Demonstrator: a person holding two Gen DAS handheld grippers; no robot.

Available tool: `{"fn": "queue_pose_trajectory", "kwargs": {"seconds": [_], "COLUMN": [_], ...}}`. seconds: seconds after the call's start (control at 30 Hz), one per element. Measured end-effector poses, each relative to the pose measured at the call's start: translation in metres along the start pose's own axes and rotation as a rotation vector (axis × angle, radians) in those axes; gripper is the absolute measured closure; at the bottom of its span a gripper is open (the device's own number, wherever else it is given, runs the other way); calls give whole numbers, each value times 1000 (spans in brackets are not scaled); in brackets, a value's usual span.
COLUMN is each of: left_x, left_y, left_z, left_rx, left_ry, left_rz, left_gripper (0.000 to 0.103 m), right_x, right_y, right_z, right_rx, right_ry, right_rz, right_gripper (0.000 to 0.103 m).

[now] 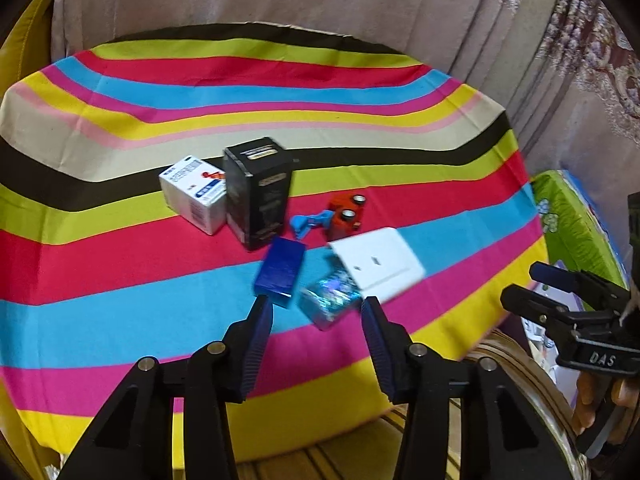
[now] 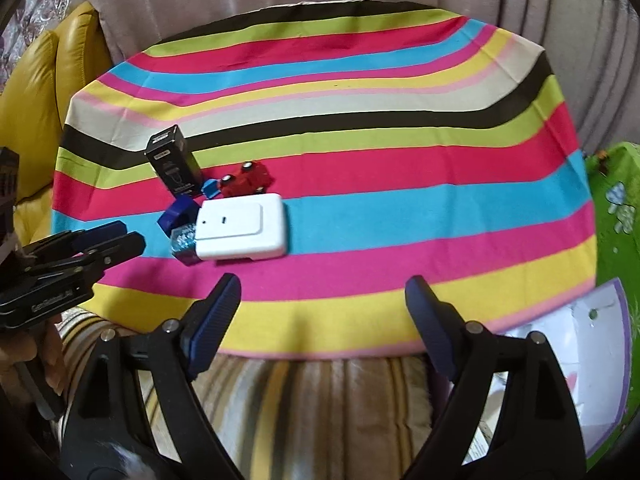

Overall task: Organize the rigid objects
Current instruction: 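Grasp blue box with left tool while right tool grasps white rectangular case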

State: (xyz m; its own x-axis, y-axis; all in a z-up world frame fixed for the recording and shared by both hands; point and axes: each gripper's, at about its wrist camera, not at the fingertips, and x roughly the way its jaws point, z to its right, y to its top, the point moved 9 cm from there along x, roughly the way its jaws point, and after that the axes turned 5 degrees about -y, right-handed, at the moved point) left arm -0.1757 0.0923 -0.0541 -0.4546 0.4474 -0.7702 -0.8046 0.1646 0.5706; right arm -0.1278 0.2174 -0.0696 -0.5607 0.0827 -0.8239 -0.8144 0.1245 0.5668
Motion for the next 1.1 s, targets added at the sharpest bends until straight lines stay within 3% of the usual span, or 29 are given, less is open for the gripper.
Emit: {"fn": "queue_pose_trajectory", "kwargs": {"seconds": [0.27,0.5,1.1], "left_x": [27,44,64], "left_y": [12,13,11], "left_z": [-18,-28,-37], "left_rx": [-16,-38,-61], "left_ry": [11,-7,-44], "left_rz": [-38,-61,-84], "left_gripper": [59,59,71], "right_x": [23,40,78], "right_y": [8,19,31], "right_z": [-31,-57,-79], "right_rx": [-20,-49,-58], "right_ry": [61,105,119], "right_rz": [-29,-1,-48], "right_gripper": [17,13,12]}}
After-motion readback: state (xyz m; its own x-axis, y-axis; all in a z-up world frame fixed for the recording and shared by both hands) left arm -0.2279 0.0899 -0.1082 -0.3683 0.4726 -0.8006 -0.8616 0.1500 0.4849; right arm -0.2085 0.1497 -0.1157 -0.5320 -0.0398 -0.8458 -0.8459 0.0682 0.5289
